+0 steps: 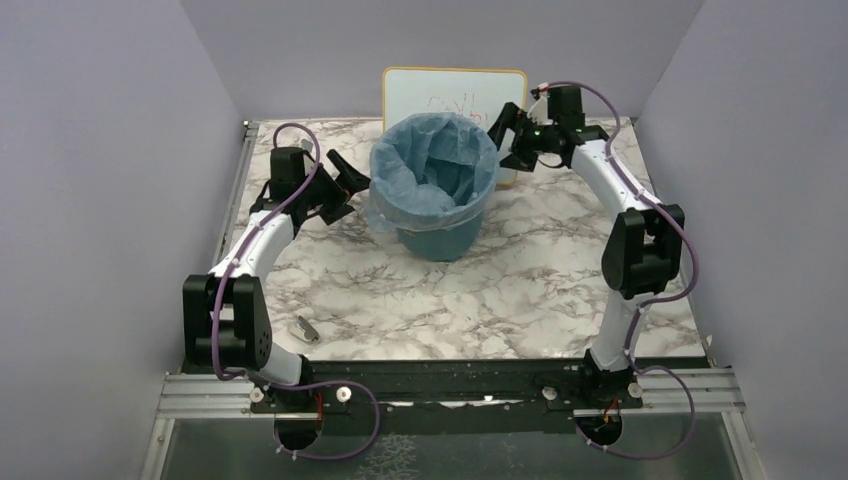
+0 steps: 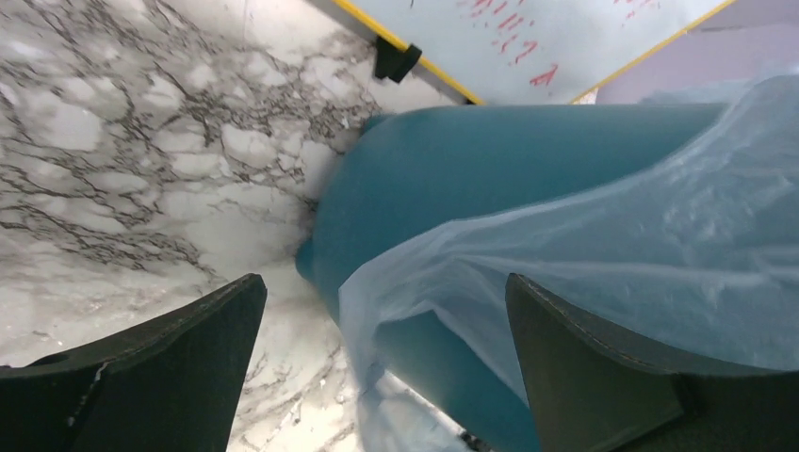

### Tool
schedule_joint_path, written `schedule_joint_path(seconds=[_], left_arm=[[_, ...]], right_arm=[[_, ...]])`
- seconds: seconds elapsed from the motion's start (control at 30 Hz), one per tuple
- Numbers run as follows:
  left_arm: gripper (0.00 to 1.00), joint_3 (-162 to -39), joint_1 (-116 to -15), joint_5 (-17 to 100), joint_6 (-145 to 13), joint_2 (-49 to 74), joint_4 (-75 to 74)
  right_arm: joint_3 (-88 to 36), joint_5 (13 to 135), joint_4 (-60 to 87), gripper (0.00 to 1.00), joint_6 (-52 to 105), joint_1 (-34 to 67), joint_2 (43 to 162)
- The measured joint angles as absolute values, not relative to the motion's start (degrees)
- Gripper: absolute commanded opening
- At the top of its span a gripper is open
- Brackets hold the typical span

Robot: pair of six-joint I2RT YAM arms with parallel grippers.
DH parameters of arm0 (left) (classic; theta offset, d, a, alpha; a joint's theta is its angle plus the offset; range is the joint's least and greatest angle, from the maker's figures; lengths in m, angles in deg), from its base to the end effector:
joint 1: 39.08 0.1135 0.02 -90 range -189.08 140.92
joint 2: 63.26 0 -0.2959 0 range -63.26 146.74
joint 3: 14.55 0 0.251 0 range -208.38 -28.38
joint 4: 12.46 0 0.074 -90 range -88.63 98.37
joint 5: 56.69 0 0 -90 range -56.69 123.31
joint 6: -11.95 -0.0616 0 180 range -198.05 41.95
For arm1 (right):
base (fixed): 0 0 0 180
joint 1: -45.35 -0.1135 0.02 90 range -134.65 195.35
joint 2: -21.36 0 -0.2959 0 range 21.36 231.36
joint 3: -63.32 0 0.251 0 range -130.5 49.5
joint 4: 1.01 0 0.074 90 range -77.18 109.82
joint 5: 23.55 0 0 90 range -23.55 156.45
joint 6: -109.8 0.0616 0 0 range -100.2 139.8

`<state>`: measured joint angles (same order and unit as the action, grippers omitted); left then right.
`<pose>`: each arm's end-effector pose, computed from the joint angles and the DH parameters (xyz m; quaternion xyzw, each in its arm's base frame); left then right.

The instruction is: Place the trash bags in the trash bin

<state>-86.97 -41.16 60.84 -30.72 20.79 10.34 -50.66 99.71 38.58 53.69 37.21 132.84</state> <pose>0.3400 -0.0408 0.2845 -0.2282 0.8358 -0.3805 0.3233 0.4696 0.1013 0.3241 0.0669 0.8647 0.3923 0.3066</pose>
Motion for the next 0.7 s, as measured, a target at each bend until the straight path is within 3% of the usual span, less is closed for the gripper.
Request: schedule_joint_path(seconds=[0.2, 0.5, 0.7], left_arm=[[0.96, -87.01, -41.16, 65.27, -30.72, 22.05, 10.63], [0.79, -90.81, -41.47, 72.64, -31.02, 25.68, 10.01], [0.78, -93.35, -44.66, 74.01, -34.13, 28.26, 11.43]], right_arm=[[-44.83, 96.58, 41.09, 1.0, 49.71, 33.78, 130.88], [-28.65, 95.67, 43.36, 1.0, 47.85, 33.82, 115.51], [-18.36, 96.8, 43.36, 1.0, 48.94, 33.54, 106.66]])
